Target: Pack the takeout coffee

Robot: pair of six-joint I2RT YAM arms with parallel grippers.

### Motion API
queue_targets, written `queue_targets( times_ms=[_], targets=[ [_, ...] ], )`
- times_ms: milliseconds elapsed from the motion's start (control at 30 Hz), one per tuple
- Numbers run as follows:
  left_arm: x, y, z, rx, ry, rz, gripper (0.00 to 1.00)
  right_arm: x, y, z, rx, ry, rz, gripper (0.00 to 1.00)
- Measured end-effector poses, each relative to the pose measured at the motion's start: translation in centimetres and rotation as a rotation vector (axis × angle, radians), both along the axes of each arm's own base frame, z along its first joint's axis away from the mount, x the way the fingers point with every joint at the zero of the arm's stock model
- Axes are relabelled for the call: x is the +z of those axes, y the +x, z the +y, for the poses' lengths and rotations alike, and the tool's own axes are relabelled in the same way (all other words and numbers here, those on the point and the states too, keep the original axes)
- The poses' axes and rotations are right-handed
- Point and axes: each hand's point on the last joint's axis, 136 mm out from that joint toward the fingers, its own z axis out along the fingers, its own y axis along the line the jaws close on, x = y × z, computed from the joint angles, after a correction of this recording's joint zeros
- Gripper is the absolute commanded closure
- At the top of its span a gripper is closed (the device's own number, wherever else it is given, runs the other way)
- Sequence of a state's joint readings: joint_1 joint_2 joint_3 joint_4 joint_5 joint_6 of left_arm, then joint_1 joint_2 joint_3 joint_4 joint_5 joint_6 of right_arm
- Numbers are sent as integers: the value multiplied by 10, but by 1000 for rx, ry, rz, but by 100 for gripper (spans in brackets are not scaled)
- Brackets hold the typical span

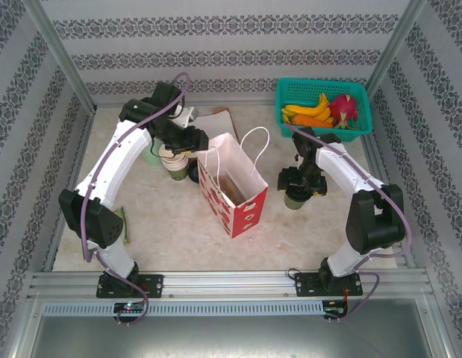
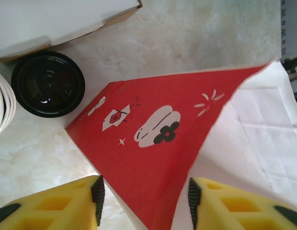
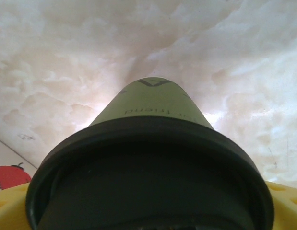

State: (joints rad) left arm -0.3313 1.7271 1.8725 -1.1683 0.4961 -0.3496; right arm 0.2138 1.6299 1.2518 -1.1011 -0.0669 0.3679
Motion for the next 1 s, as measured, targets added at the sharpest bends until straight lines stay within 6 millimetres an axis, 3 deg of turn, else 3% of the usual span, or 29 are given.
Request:
queue_targets(
  times_ms=[167, 233, 567, 1000],
  targets=[
    [-2, 5, 5, 15, -12, -12, 17, 0, -2, -4, 5, -25, 19, 2],
    [0, 5, 9, 27, -11, -33, 0, 2, -1, -5, 5, -31, 17, 2],
    [26, 11, 35, 110, 7, -186, 0, 4, -2, -4, 11, -39, 23, 2],
    [19, 18, 42, 145, 9, -185, 0, 4, -3, 0, 12, -24, 26, 2]
  ],
)
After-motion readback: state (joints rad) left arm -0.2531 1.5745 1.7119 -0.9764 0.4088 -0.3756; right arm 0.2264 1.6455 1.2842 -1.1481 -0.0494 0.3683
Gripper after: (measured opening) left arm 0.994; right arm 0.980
